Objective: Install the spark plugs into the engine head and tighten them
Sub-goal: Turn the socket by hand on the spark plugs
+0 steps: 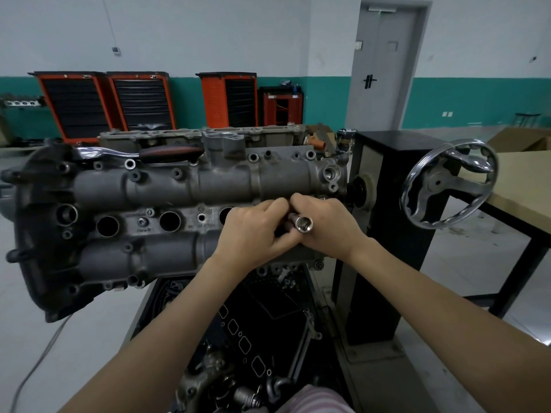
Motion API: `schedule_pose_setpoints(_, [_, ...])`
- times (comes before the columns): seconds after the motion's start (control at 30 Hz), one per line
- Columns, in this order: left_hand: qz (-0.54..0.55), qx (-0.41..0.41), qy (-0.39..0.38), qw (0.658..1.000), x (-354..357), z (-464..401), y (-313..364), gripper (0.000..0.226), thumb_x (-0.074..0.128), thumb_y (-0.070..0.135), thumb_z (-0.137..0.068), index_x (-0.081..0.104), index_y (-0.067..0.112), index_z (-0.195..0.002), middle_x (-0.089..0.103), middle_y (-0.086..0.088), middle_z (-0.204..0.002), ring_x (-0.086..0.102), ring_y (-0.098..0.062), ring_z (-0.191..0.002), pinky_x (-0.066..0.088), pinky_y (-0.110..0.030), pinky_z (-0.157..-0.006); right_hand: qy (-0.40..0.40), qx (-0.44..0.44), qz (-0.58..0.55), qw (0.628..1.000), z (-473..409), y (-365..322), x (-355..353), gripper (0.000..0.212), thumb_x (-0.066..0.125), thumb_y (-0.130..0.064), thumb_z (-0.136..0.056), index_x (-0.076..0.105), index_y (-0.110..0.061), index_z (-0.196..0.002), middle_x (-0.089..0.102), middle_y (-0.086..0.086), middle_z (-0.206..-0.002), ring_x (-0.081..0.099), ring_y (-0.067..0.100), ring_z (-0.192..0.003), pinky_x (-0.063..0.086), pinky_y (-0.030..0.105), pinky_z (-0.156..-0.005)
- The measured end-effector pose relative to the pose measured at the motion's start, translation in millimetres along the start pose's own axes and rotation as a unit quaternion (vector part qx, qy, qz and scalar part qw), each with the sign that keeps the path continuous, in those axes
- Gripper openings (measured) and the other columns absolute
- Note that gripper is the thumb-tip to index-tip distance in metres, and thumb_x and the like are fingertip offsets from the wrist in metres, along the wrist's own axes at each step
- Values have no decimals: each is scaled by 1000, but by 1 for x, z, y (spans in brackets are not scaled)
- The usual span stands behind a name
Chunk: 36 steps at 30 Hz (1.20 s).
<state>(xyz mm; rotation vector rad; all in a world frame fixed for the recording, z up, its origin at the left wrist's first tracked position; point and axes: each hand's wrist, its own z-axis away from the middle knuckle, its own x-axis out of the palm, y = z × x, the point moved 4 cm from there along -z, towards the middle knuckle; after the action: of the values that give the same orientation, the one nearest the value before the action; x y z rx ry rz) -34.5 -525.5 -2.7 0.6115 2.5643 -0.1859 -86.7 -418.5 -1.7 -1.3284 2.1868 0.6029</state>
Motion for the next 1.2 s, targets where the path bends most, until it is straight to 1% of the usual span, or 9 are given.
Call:
schedule_pose_setpoints(0.23, [31,-11,5,999,-2,0,0,30,48,29,-82,49,5,-66,50,-3,-55,46,-25,-39,27,-21,-42,-11,1,-19,1000,0,-2,1,25,65,-14,-73,58,-1,-93,65,6,-75,60,25,-54,44,30,-40])
schedule_pose_setpoints(0.37, [52,-20,7,998,-5,-1,2,30,47,32,-80,46,4,-68,42,4,-59,41,-20,-40,27,-22,-39,2,-25,-7,1000,-1,-5,-3,19,46,-18,-75,52,0,-74,55,5,-59,51,24,-43,33,24,-35])
schedule_pose_setpoints(0.53, [16,-8,0,1000,-2,-1,1,33,51,35,-79,47,6,-63,47,-1,-53,40,-18,-39,24,-19,-41,22,3,1,1000,-1,-2,-2,21,69,-5,-69,50,1,-71,53,6,-53,47,24,-38,29,22,-34])
schedule_pose_setpoints(0.63, [-18,9,-5,1000,3,0,-3,35,51,33,-83,52,6,-61,51,-3,-49,46,-21,-36,25,-19,-40,2,14,-12,1000,0,-1,0,26,59,-24,-76,54,0,-84,61,5,-64,56,24,-45,32,21,-40])
schedule_pose_setpoints(0.77, [4,3,2,1000,1,2,-2,31,48,29,-84,53,4,-67,54,-5,-56,48,-24,-38,24,-18,-42,-7,0,-13,1000,0,-2,0,31,61,-22,-74,58,-2,-98,67,5,-81,62,25,-57,40,24,-41])
schedule_pose_setpoints(0.87, [30,4,-1,1000,-2,0,2,32,43,29,-85,51,1,-71,51,-6,-63,44,-23,-40,24,-19,-42,-10,-18,-17,1000,0,-3,1,27,45,-22,-77,59,-1,-87,62,5,-71,56,25,-49,39,28,-38])
schedule_pose_setpoints(0.93, [30,7,-6,1000,-2,0,2,32,44,31,-82,50,1,-71,50,-5,-63,43,-22,-40,24,-19,-41,-4,-25,-1,1000,-1,-3,0,11,52,-13,-76,53,-2,-75,54,5,-60,48,23,-41,30,23,-36])
schedule_pose_setpoints(1.03, [0,5,-8,1000,1,0,1,32,51,33,-79,50,5,-65,51,-4,-57,46,-22,-39,24,-19,-41,19,-7,14,1000,0,-1,-1,19,67,-4,-67,48,-3,-69,49,4,-54,44,22,-39,24,19,-38])
schedule_pose_setpoints(1.2, [-11,25,11,1000,2,1,-1,32,54,28,-83,52,5,-61,52,-6,-52,46,-23,-36,25,-20,-40,5,8,-11,1000,0,1,1,22,56,-23,-77,53,-2,-79,58,3,-64,54,21,-48,34,22,-39])
